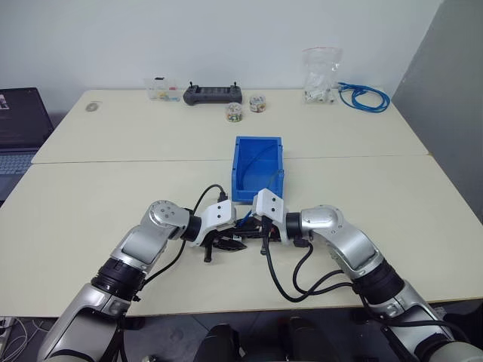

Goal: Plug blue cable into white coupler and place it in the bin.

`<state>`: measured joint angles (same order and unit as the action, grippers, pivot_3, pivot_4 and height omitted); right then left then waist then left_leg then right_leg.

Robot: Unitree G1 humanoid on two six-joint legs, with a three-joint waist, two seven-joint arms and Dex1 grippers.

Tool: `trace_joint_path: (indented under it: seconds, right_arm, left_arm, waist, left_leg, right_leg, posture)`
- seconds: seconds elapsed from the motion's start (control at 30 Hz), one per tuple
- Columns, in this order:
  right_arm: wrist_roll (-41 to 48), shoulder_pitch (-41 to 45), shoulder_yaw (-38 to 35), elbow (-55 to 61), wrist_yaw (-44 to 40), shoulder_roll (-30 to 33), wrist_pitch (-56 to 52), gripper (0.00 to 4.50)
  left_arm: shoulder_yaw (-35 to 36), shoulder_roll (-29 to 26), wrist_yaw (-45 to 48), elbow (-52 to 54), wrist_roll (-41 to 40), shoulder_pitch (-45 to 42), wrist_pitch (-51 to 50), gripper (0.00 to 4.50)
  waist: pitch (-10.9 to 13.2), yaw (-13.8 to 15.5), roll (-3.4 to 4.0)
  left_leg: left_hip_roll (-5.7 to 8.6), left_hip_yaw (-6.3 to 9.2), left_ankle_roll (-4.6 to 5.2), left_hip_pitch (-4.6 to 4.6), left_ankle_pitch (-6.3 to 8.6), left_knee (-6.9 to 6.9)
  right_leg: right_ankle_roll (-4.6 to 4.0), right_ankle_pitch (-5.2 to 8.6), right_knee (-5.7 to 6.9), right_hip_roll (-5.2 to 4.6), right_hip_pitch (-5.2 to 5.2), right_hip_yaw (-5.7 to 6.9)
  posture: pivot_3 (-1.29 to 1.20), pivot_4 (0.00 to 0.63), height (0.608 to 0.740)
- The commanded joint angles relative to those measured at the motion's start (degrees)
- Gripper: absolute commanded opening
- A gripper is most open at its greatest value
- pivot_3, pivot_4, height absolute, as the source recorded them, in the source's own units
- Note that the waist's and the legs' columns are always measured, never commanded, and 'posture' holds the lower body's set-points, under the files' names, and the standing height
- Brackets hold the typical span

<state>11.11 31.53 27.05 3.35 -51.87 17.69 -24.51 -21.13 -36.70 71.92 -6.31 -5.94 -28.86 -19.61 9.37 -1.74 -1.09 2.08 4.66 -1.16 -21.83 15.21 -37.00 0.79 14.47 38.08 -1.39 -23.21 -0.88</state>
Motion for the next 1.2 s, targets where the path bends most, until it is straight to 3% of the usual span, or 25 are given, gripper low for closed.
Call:
trace_joint_path:
  seconds: [0.03, 0.97, 1.13, 1.2]
  right_arm:
    - [-1.63, 1.13, 0.56, -0.51, -1.4, 0.06, 2.19, 0.12]
    - [-6.39, 9.05, 8.37, -18.74, -19.13, -3.31, 1.96, 0.12]
    - [-8.72, 8.48, 9.58, -23.67, -19.25, -4.4, 1.8, 0.12]
    - [-9.23, 8.27, 9.66, -24.77, -19.13, -4.83, 1.84, 0.12]
  left_arm:
    - [-2.43, -0.88, 0.89, -0.56, 2.12, 1.39, -1.47, 0.79]
    - [-2.03, -0.78, 1.3, 0.38, 2.98, 1.44, -1.39, 0.79]
    - [-1.84, -0.65, 1.13, 0.82, 3.13, 1.78, -1.66, 0.79]
    - [-1.72, -0.65, 1.05, 1.04, 3.22, 1.98, -1.8, 0.79]
  waist:
    - [0.0, -0.01, 0.0]
    - [-0.42, -0.14, 0.11]
    - [-0.71, -0.22, 0.21]
    - [-0.72, -0.34, 0.21]
  left_leg:
    - [0.0, 0.0, 0.0, 0.0, 0.0, 0.0]
    - [-0.03, -0.05, 0.0, 0.14, 0.0, 0.01]
    - [-0.04, -0.13, 0.01, 0.38, 0.01, 0.06]
    - [-0.04, -0.11, 0.01, 0.96, 0.02, 0.22]
  right_leg:
    - [0.0, 0.0, 0.0, 0.0, 0.0, 0.0]
    - [-0.02, -0.01, 0.04, 0.05, 0.04, 0.0]
    - [-0.02, 0.0, 0.03, 0.06, 0.21, -0.02]
    - [-0.03, 0.04, -0.08, 0.09, 0.79, -0.05]
  posture:
    - [0.0, 0.15, 0.74]
    - [0.0, 0.15, 0.74]
    - [0.0, 0.15, 0.74]
    - [0.0, 0.15, 0.74]
